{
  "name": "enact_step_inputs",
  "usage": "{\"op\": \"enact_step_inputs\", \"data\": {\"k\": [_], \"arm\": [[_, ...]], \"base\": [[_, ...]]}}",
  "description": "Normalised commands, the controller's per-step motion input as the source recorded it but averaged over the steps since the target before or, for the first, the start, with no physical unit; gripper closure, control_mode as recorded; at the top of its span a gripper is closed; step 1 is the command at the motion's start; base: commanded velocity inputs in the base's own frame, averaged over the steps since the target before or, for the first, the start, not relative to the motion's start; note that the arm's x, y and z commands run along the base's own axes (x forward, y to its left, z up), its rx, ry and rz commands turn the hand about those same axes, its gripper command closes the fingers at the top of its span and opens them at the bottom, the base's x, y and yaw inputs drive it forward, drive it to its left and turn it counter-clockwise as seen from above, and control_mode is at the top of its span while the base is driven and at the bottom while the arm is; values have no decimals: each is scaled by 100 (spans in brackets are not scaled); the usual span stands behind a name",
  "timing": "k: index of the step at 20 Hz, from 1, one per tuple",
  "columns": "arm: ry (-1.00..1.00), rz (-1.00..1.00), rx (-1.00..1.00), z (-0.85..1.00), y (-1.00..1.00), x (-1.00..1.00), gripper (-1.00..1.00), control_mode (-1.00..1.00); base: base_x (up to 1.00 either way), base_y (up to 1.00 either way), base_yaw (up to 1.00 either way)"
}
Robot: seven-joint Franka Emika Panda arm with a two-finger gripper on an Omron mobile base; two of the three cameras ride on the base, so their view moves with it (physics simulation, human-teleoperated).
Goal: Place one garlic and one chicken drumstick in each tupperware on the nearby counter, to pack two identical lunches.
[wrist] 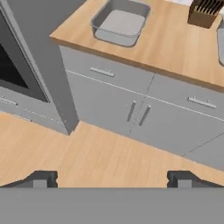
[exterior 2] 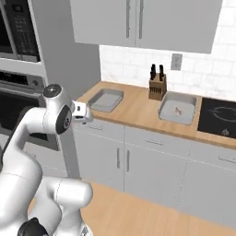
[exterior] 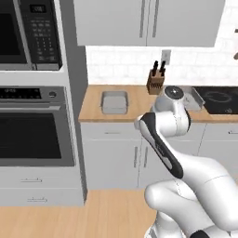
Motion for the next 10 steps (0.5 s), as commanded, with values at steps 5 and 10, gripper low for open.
{"op": "enact_step_inputs", "data": {"k": [5,10], "arm": [[0,0,0,0,0,0,-100,100],[0,0,0,0,0,0,-100,100]], "base": [[-13,10,97],[-8,22,96]]}}
